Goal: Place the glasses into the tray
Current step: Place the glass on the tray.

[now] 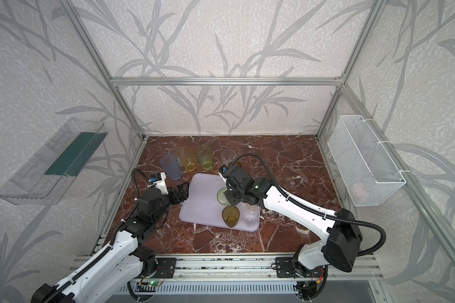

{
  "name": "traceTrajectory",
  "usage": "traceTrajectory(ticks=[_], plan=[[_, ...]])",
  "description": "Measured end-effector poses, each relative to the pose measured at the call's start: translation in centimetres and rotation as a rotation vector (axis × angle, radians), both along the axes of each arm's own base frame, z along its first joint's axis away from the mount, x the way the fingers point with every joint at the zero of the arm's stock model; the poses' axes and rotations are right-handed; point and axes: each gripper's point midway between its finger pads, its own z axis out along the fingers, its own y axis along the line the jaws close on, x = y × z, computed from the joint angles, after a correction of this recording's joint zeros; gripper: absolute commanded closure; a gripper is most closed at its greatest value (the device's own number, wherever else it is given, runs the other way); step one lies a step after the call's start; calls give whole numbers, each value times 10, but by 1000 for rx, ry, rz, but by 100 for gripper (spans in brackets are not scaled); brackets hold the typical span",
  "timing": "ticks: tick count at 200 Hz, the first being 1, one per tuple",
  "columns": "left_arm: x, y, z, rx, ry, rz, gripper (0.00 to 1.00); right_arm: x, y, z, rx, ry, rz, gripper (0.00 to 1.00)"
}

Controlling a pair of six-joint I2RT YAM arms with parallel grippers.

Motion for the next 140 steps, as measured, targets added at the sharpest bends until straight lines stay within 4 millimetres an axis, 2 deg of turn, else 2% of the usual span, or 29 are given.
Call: traceTrajectory(ticks=[46, 140], plan=[[-1, 1, 2, -5, -7, 2, 1, 4, 15, -8, -2, 23, -2, 100], [-3, 1, -1, -6, 3, 4, 1, 18, 30, -38, -49, 76, -41, 100]])
